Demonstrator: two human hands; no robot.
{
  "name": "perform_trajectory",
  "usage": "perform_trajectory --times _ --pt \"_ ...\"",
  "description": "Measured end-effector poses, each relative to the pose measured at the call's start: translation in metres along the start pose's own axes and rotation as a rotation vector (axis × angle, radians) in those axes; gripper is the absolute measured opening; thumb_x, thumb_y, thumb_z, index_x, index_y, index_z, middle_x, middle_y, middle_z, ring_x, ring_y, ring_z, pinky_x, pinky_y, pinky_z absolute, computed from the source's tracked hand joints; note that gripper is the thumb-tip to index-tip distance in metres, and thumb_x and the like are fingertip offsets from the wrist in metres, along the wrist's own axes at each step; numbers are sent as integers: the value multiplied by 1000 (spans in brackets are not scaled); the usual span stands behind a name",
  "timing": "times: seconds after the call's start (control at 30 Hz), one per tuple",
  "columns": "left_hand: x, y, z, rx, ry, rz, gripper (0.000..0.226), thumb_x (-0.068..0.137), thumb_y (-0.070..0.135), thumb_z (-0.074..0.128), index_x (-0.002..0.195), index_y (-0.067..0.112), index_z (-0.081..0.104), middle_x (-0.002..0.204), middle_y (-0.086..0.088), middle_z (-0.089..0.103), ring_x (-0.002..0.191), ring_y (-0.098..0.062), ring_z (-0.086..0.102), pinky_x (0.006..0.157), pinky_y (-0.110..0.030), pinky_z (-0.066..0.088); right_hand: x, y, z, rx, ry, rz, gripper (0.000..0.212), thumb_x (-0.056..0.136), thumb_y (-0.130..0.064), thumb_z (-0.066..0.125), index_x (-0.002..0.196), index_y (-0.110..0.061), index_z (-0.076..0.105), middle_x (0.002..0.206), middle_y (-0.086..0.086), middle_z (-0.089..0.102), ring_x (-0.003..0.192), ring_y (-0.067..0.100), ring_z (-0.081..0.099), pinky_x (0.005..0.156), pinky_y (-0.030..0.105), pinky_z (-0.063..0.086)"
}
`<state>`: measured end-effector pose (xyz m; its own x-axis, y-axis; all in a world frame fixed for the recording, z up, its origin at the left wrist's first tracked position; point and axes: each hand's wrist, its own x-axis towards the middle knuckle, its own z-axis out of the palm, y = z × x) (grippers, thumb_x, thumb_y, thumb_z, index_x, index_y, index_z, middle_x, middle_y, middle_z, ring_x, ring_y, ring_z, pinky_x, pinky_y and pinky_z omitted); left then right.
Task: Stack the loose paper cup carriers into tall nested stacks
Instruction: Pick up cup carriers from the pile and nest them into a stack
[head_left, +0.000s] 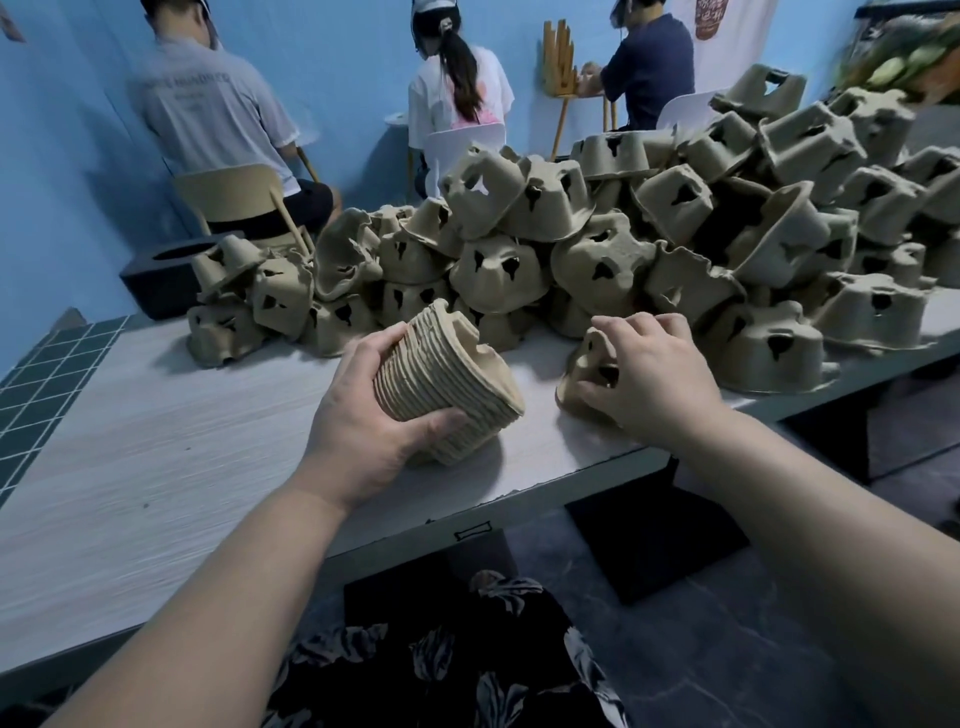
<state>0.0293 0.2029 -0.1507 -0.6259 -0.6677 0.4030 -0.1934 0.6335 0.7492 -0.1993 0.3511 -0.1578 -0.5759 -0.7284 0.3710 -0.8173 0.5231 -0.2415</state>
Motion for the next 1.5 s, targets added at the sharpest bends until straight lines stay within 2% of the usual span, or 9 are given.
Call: perform_trajectory --times 0.17,0.33,0.53,0.67,0.87,1.0,1.2,1.27,1.5 --pt "0 1 -1 8 -5 0 95 47 71 73 132 44 41 122 29 44 112 15 42 93 -10 33 1 -13 -5 84 59 12 71 79 -47 67 142 -26 40 117 10 50 113 32 39 97 36 34" --pt "-1 0 -3 27 7 -13 102 46 70 72 137 36 44 128 17 48 117 0 46 99 -19 35 -3 -18 -5 403 145 33 85 71 -34 80 144 -28 37 101 0 40 99 21 43 82 27 33" --pt "-3 -1 -4 11 22 -17 97 46 70 74 134 41 44 128 16 49 119 -3 47 103 -25 37 -18 -19 12 436 187 -8 75 72 -48 74 135 -18 46 111 6 54 106 26 48 88 26 34" --pt "-3 -1 -3 6 22 -15 94 45 70 74 130 45 42 128 16 49 119 -3 47 104 -26 38 -23 -14 5 469 265 7 79 62 -70 54 120 -17 53 109 -4 43 102 20 50 81 23 36" --pt "-3 -3 -4 1 22 -14 95 46 70 74 132 45 42 130 14 49 122 -6 47 106 -30 38 -25 -13 -7 451 205 -48 84 68 -50 72 141 -24 38 143 -3 36 116 12 45 84 23 35" --pt "-4 -3 -4 1 31 -22 98 45 69 74 135 41 44 131 14 49 121 -4 47 104 -27 37 -26 -12 -7 351 153 -74 58 79 -51 65 129 -25 52 138 -6 42 113 15 52 80 24 34" --pt "-5 -5 -5 -9 43 -21 96 46 69 75 133 44 44 131 13 51 122 -5 48 106 -29 39 -21 -6 -2 256 323 -130 8 85 -19 63 90 -12 63 101 2 59 69 32 58 58 35 47" --pt "-5 -4 -5 -10 39 -24 95 45 69 75 132 45 43 130 14 50 121 -5 48 105 -28 39 -18 -5 0 250 396 -134 7 84 -17 61 85 -11 64 97 4 61 69 31 59 56 35 49" --pt "-5 -1 -7 5 23 -40 94 45 70 74 129 47 40 126 17 48 117 -2 47 101 -26 39 -6 -30 -3 459 592 -142 16 86 -26 63 91 -15 74 100 5 64 90 29 58 80 34 46"
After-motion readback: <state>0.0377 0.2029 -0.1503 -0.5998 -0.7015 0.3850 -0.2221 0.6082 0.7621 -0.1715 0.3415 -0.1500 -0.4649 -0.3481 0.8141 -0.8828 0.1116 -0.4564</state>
